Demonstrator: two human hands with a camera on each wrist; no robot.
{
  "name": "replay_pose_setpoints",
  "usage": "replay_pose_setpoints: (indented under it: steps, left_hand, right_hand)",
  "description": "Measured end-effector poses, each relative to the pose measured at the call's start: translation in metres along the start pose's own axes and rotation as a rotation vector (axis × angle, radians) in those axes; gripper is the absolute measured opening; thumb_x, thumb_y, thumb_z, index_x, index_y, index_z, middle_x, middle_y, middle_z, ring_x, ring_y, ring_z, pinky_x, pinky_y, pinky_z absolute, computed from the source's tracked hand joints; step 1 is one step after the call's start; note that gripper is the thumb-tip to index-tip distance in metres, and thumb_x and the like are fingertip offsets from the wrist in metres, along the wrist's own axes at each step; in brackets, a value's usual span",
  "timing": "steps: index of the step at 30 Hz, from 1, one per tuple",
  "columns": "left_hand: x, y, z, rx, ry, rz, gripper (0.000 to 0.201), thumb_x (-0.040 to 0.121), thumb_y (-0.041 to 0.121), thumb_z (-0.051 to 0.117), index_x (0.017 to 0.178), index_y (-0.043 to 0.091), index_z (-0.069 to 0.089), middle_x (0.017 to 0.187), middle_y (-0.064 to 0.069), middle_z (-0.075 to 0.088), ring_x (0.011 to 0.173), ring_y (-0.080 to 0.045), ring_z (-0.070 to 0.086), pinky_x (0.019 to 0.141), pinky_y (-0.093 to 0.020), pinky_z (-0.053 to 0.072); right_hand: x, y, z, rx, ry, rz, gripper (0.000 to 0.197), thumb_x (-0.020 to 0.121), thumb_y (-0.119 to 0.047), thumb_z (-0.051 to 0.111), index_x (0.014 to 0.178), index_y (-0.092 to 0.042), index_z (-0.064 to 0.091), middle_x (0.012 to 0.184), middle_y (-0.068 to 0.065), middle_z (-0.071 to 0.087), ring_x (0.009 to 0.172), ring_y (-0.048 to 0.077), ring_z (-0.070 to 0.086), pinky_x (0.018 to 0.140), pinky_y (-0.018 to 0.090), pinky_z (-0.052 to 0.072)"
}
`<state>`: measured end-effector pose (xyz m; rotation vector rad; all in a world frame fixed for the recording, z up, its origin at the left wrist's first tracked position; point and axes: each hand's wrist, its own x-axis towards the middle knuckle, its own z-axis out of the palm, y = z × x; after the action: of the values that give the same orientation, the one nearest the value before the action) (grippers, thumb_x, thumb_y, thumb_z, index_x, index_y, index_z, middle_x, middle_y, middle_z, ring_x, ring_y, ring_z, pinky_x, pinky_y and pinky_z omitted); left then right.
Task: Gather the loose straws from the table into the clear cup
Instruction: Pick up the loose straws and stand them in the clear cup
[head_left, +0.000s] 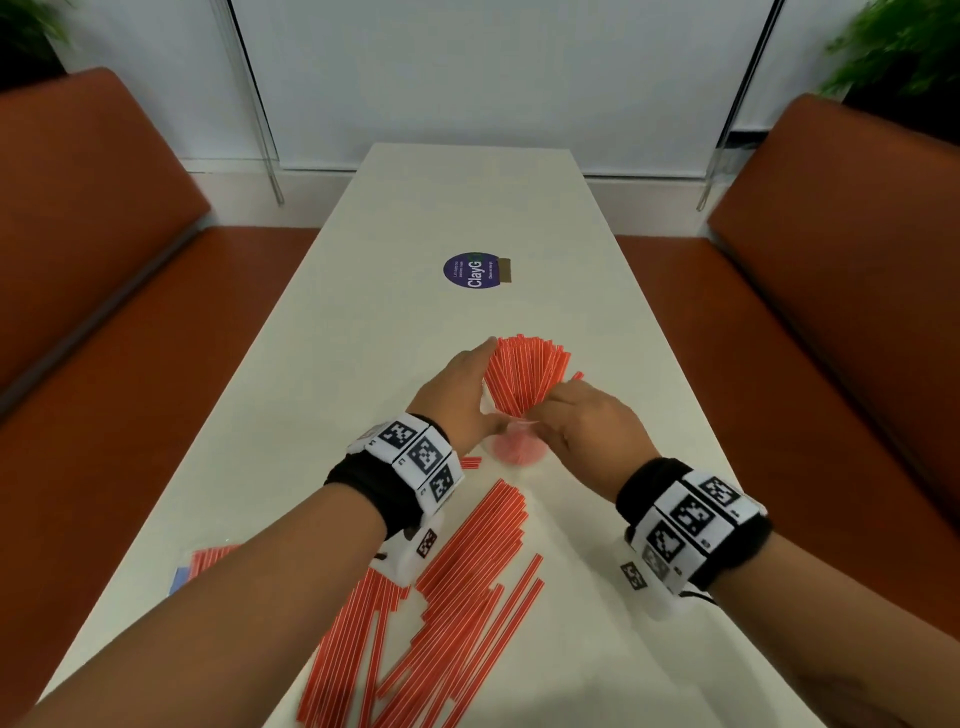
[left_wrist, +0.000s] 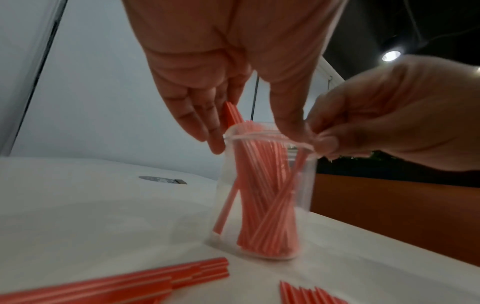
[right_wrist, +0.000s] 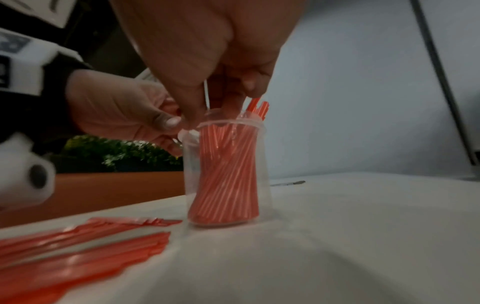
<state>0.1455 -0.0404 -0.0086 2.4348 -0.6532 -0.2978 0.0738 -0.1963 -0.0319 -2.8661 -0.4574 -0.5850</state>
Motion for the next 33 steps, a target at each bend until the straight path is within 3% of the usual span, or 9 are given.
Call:
replay_pose_setpoints:
  steps: [4,9,15,17,19,22,24,28,33]
  left_hand:
    - [0.014,0.0,0.003,-0.151,0.062,-0.058,0.09,0.078,0.018,0.071,0.148,0.02,0.015,0.146,-0.006,0.04,0.121,-0.023,0.052,0.103,-0.037,0.042]
    - [0.02,0.0,0.002,-0.279,0.056,-0.117,0.091,0.081,0.005,0.066,0.149,0.018,0.007,0.146,-0.01,0.04,0.124,-0.027,0.05,0.102,-0.043,0.044]
    - [-0.009,-0.002,-0.026,-0.253,0.093,-0.143,0.075,0.082,0.012,0.066,0.144,0.019,0.025,0.136,-0.006,0.049,0.112,-0.022,0.055,0.097,-0.034,0.045]
    - [-0.027,-0.006,-0.039,-0.205,0.066,-0.157,0.063,0.082,0.019,0.067,0.138,0.019,0.037,0.13,-0.003,0.053,0.102,-0.017,0.055,0.089,-0.03,0.045]
    - [-0.047,-0.012,-0.047,-0.117,0.0,-0.206,0.058,0.08,0.027,0.069,0.132,0.02,0.044,0.125,-0.001,0.055,0.097,-0.015,0.054,0.083,-0.026,0.042]
    - [-0.069,-0.021,-0.043,0.1,-0.148,-0.296,0.06,0.078,0.036,0.07,0.13,0.019,0.045,0.126,-0.001,0.056,0.102,-0.015,0.055,0.087,-0.026,0.043]
    - [-0.077,-0.026,-0.03,0.234,-0.264,-0.336,0.064,0.078,0.038,0.069,0.132,0.016,0.043,0.132,-0.003,0.053,0.114,-0.018,0.054,0.097,-0.03,0.044]
    - [-0.085,-0.031,-0.002,0.404,-0.297,-0.355,0.075,0.073,0.044,0.071,0.134,0.013,0.04,0.137,-0.007,0.044,0.122,-0.023,0.049,0.098,-0.035,0.046]
    - [-0.092,-0.041,0.007,0.494,-0.25,-0.472,0.078,0.072,0.046,0.071,0.132,0.011,0.035,0.136,-0.011,0.038,0.124,-0.028,0.041,0.094,-0.036,0.043]
  right_hand:
    - [0.022,0.005,0.002,0.043,-0.049,0.107,0.01,0.082,-0.009,0.065,0.076,-0.005,0.073,0.072,0.011,0.068,0.069,0.03,0.062,0.057,0.035,0.052]
    - [0.04,0.008,0.003,0.036,-0.123,0.203,0.022,0.091,-0.011,0.051,0.095,-0.004,0.071,0.094,0.013,0.068,0.091,0.029,0.059,0.078,0.036,0.05]
    - [0.034,-0.005,-0.014,0.061,-0.132,0.291,0.029,0.089,-0.019,0.056,0.117,-0.016,0.062,0.116,0.003,0.059,0.102,0.022,0.058,0.081,0.031,0.048]
    - [0.023,-0.017,-0.027,0.112,-0.112,0.24,0.031,0.085,-0.022,0.062,0.116,-0.018,0.061,0.113,0.0,0.058,0.091,0.017,0.055,0.076,0.026,0.045]
    - [0.012,-0.03,-0.038,0.19,-0.32,0.167,0.033,0.082,-0.027,0.066,0.115,-0.023,0.06,0.107,-0.006,0.056,0.085,0.008,0.046,0.077,0.024,0.043]
    - [0.002,-0.047,-0.035,0.206,-0.749,0.023,0.059,0.074,-0.037,0.073,0.128,-0.028,0.051,0.122,-0.006,0.054,0.106,0.011,0.046,0.092,0.027,0.041]
    - [-0.002,-0.059,-0.024,0.12,-0.857,-0.069,0.079,0.069,-0.04,0.076,0.138,-0.026,0.039,0.136,-0.004,0.047,0.122,0.017,0.042,0.102,0.034,0.038]
    - [-0.004,-0.076,-0.001,-0.008,-0.868,-0.182,0.092,0.065,-0.044,0.078,0.142,-0.02,0.032,0.141,0.001,0.043,0.127,0.022,0.041,0.102,0.039,0.039]
    - [-0.005,-0.084,0.012,-0.001,-0.807,-0.217,0.063,0.07,-0.042,0.075,0.123,-0.018,0.05,0.122,0.001,0.05,0.111,0.021,0.045,0.083,0.031,0.035]
